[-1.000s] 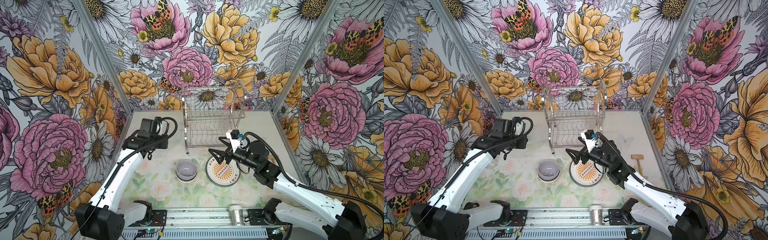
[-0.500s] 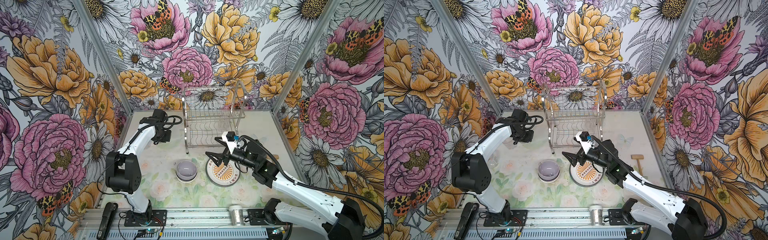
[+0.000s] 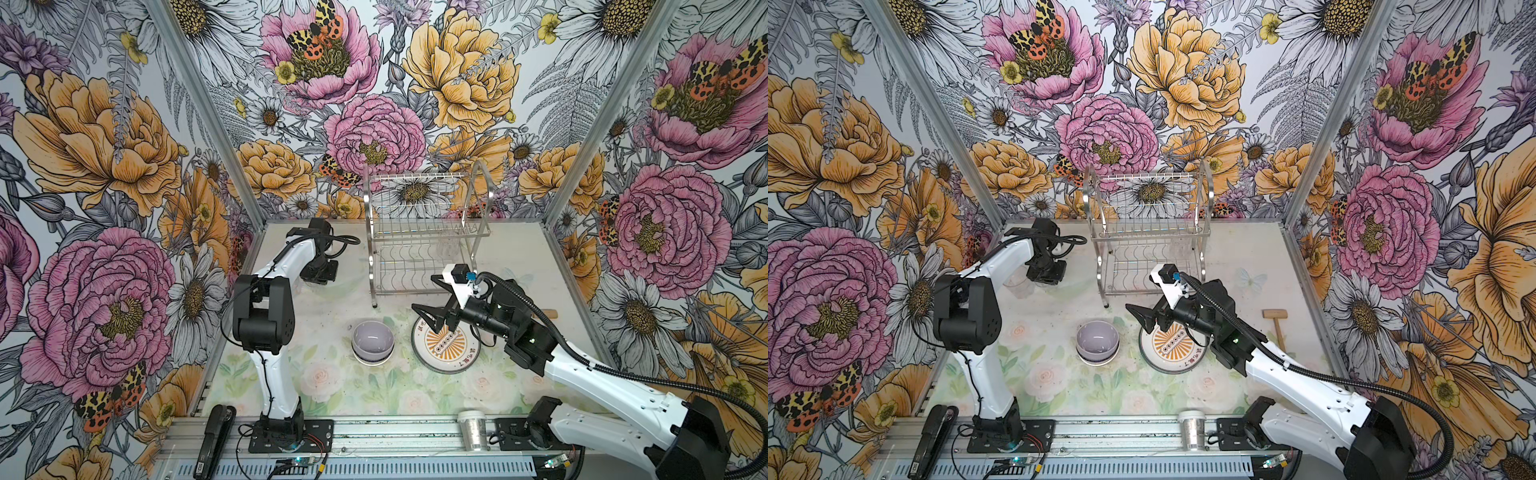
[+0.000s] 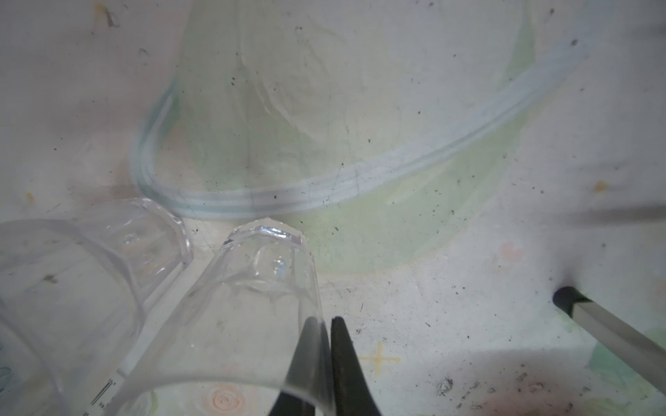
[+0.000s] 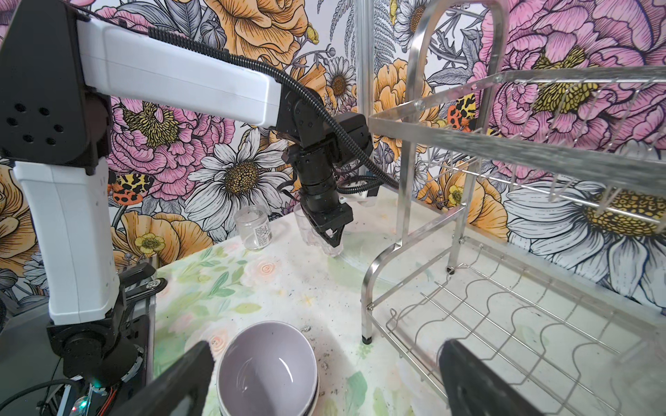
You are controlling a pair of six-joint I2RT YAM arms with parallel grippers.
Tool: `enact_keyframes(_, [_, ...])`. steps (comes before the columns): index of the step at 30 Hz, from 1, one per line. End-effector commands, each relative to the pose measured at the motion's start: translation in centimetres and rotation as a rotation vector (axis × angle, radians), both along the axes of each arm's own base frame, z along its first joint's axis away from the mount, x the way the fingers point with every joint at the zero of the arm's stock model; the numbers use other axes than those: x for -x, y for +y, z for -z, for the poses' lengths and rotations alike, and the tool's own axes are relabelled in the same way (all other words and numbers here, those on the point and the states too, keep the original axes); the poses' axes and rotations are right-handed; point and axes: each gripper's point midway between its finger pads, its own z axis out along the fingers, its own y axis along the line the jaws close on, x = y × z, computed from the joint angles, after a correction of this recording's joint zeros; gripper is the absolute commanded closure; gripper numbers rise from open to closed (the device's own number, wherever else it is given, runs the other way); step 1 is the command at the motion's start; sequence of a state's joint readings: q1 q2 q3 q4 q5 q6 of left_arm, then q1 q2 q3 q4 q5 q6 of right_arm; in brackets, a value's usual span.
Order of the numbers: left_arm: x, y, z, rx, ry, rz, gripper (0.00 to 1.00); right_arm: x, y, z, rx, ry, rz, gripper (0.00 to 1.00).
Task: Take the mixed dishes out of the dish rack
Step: 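Lower the clear cup beside the other cups and open the left gripper, then lift the left gripper and move both grippers back toward the rack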
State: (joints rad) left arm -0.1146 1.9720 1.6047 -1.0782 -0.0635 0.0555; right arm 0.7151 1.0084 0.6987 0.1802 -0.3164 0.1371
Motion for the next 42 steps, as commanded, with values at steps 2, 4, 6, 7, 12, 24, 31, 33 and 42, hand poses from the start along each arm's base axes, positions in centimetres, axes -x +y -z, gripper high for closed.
enact_keyframes(2, [-0.7, 0.8, -0.5, -0.046, -0.018, -0.002, 1.00, -0.3, -0.2, -1.5, -0.020, -0.045, 0.030, 0.00])
enact_keyframes(4, [-0.9, 1.0, -0.2, -0.059, -0.014, -0.006, 1.00, -0.3, -0.2, -1.6, -0.023, -0.045, 0.032, 0.00])
enact_keyframes(6, [-1.1, 1.1, -0.1, -0.062, -0.012, -0.005, 1.00, -0.3, -0.2, -1.4, -0.020, -0.039, 0.029, 0.00])
enact_keyframes(7, [-1.2, 1.0, 0.1, -0.063, -0.009, -0.002, 1.00, -0.3, -0.2, -1.3, -0.019, -0.038, 0.026, 0.00])
enact_keyframes(12, [-2.1, 0.9, 0.5, -0.056, -0.010, 0.001, 0.99, -0.3, -0.3, -1.1, -0.012, -0.036, 0.033, 0.00])
enact_keyframes(24, [-2.2, 0.6, 1.1, -0.035, 0.007, 0.018, 0.82, -0.4, -0.7, -1.1, -0.003, -0.036, 0.055, 0.00])
enact_keyframes(31, [-2.7, 0.7, -0.2, -0.042, -0.030, 0.022, 0.65, -0.4, -0.9, -1.6, -0.012, -0.047, 0.066, 0.00])
enact_keyframes(33, [-2.9, 0.5, -0.9, -0.030, -0.050, 0.013, 0.59, -0.5, -1.0, -1.6, -0.014, -0.045, 0.071, 0.00])
enact_keyframes(42, [-2.8, 0.1, -5.5, 0.013, -0.165, -0.048, 0.36, -0.7, -2.1, -1.6, 0.008, -0.042, 0.132, 0.00])
